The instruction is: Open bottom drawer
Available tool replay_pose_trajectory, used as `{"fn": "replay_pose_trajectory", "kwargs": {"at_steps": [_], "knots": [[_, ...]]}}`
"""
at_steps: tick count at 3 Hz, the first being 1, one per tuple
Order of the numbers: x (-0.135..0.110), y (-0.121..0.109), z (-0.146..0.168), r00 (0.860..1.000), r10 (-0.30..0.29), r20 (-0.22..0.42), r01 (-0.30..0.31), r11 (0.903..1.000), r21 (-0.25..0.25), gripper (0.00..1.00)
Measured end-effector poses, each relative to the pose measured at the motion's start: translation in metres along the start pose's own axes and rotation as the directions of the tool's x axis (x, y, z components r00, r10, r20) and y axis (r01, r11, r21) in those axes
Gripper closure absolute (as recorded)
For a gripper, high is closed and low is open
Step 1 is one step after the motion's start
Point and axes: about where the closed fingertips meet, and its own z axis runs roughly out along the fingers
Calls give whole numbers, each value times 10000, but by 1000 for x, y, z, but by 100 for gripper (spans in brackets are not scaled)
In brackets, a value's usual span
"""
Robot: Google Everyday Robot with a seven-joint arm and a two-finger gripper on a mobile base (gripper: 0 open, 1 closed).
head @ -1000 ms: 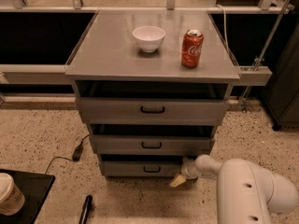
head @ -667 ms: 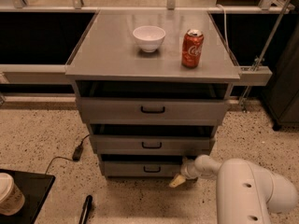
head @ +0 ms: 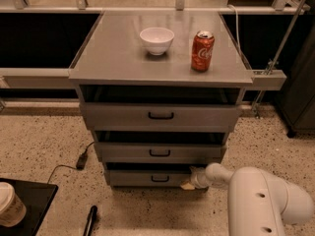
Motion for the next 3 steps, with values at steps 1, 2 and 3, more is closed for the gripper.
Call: {"fn": "replay_pose_trajectory", "kwargs": {"at_steps": [1,2,3], "knots": [[0,0,0,10000,0,0,0,10000,-1,64],[0,0,0,10000,0,0,0,10000,-2,88],[0,0,0,10000,0,0,0,10000,-2,100]]}}
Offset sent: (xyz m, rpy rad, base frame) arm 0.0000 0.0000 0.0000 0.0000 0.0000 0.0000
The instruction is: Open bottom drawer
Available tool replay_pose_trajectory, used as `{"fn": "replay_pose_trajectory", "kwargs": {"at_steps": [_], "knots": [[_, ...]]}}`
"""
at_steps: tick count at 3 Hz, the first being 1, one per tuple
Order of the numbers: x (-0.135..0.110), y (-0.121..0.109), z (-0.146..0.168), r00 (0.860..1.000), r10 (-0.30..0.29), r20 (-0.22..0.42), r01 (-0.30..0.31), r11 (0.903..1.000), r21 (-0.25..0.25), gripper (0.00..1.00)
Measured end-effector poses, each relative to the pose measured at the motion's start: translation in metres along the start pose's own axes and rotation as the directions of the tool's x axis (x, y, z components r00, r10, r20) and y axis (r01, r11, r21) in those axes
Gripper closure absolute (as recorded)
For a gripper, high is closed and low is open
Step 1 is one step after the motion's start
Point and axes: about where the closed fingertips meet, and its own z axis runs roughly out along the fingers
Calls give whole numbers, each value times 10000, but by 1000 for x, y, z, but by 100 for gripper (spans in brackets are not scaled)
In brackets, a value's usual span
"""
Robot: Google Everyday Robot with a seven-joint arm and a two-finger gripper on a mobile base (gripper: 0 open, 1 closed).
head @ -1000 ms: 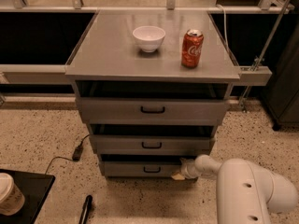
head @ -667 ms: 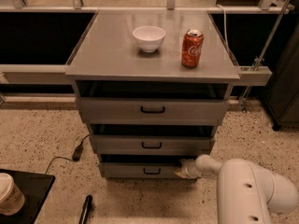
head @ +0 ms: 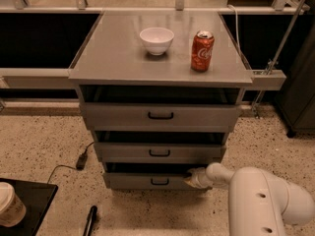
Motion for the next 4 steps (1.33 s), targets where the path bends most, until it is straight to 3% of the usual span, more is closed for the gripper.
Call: {"fn": "replay_pose_trajectory", "kwargs": {"at_steps": [4], "knots": [[6,16,-21,9997,-89,241,89,10000,-1,100]]}}
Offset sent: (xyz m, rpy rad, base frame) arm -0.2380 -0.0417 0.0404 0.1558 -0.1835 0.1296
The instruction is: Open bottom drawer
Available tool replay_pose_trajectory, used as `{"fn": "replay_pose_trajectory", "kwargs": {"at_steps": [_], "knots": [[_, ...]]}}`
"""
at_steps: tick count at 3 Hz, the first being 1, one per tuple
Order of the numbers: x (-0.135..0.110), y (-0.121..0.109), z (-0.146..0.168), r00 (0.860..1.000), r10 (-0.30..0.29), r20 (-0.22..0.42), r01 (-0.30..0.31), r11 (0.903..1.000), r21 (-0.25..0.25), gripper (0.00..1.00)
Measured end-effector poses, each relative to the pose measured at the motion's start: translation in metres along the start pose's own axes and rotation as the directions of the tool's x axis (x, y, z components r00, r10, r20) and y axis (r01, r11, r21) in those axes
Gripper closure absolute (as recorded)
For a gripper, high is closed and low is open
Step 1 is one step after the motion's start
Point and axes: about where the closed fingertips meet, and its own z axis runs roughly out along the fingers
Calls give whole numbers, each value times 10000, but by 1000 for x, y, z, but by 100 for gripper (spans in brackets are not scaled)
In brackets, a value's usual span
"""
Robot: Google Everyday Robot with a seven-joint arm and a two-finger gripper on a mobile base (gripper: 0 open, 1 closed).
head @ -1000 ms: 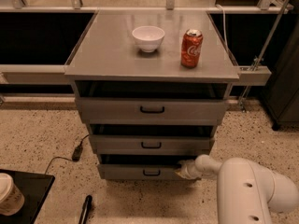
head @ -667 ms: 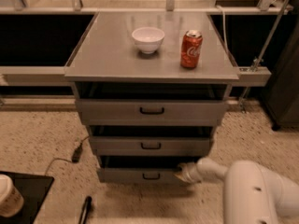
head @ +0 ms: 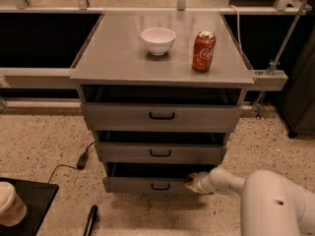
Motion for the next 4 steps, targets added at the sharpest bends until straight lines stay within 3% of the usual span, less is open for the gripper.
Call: {"fn": "replay_pose_trajectory", "kwargs": {"at_steps": [4], "knots": [[20,35,-24,9995,77,297,-73,9999,-134,100]]}}
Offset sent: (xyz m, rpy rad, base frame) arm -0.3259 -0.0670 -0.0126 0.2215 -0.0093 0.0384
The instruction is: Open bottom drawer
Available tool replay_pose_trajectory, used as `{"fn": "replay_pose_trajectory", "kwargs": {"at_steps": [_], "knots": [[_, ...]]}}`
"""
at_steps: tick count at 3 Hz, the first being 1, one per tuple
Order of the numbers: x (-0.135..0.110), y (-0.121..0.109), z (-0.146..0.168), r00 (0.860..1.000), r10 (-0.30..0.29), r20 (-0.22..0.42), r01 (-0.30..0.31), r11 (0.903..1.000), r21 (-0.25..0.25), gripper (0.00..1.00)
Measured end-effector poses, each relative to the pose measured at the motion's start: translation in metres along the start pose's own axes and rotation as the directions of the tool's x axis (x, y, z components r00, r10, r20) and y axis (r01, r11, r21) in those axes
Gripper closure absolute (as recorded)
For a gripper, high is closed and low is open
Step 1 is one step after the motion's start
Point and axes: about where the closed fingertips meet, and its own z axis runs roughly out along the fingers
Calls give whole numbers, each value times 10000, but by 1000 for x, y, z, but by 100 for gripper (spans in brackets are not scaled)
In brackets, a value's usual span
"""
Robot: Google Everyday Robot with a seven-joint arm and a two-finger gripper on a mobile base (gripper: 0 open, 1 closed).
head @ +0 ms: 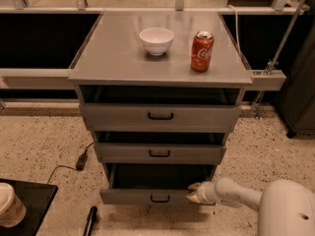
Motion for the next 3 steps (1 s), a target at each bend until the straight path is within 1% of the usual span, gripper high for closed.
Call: {"fn": "replay_pose_trajectory", "kwargs": {"at_steps": [1,2,3], "knots": [[10,15,-8,9999,56,115,-55,9999,-87,100],[9,18,-9,9999,48,122,-47,9999,-126,100],[19,33,-16,9997,99,243,-94,9997,-222,100]]}}
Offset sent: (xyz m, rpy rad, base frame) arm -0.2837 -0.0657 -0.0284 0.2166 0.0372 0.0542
